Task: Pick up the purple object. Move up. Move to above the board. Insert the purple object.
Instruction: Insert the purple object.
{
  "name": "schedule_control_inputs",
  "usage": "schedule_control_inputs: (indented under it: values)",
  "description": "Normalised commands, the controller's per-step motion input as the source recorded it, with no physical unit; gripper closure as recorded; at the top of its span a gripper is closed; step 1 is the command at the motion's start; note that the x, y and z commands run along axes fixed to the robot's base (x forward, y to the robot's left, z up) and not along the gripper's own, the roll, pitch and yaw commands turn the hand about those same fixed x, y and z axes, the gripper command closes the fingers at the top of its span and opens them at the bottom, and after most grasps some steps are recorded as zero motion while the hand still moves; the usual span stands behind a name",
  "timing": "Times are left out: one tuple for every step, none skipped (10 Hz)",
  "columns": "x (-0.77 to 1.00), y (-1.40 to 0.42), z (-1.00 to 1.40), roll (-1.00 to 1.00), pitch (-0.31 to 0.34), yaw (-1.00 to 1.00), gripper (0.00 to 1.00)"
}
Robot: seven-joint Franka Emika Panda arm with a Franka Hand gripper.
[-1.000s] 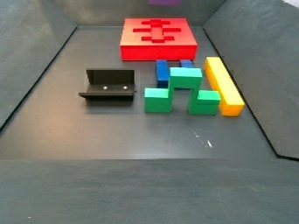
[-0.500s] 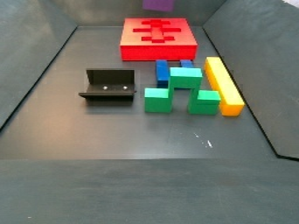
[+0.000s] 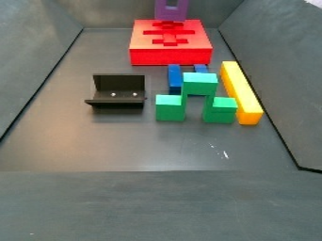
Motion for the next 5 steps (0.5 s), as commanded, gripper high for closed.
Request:
schedule_control_inputs:
  values:
    - [0.02, -0.3, -0.25, 0.19, 0.0, 0.08, 1.0]
    - [0.0, -0.3, -0.25, 0.21, 0.0, 0.0, 1.0]
    - [0.03, -0.23, -0.23, 0.25, 0.0, -0.01, 1.0]
    - [0.06, 0.0, -0.18, 0.27, 0.0, -0.06, 1.0]
    - [0.06, 0.06, -0.1, 0.23, 0.0, -0.1, 1.0]
